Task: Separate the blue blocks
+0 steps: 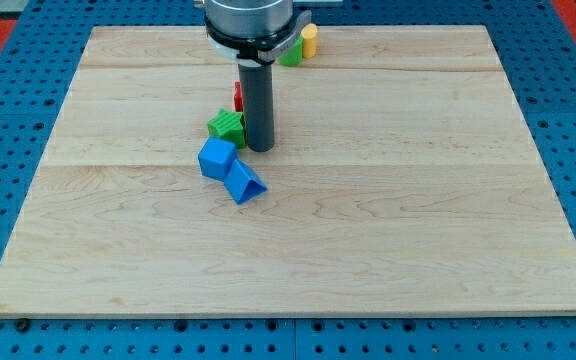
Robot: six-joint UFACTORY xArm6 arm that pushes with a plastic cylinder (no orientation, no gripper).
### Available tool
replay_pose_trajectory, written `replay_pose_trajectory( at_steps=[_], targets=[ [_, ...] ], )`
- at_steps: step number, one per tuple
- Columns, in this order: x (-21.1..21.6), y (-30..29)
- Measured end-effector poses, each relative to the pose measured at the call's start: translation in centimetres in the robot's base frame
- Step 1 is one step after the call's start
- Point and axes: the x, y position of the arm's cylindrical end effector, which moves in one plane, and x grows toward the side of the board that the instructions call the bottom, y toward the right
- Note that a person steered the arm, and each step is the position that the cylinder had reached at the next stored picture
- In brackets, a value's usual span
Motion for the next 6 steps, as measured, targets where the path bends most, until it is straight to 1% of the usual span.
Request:
replay_pose_trajectory(
  at_steps=[1, 2, 3, 4, 5, 6],
  targets=[
    [-1.4, 0.3],
    [-0.1, -4.2],
    [0.4, -7.2],
    [1.5, -3.2],
    [4.7, -2.8],
    [5.6, -0.8]
  ],
)
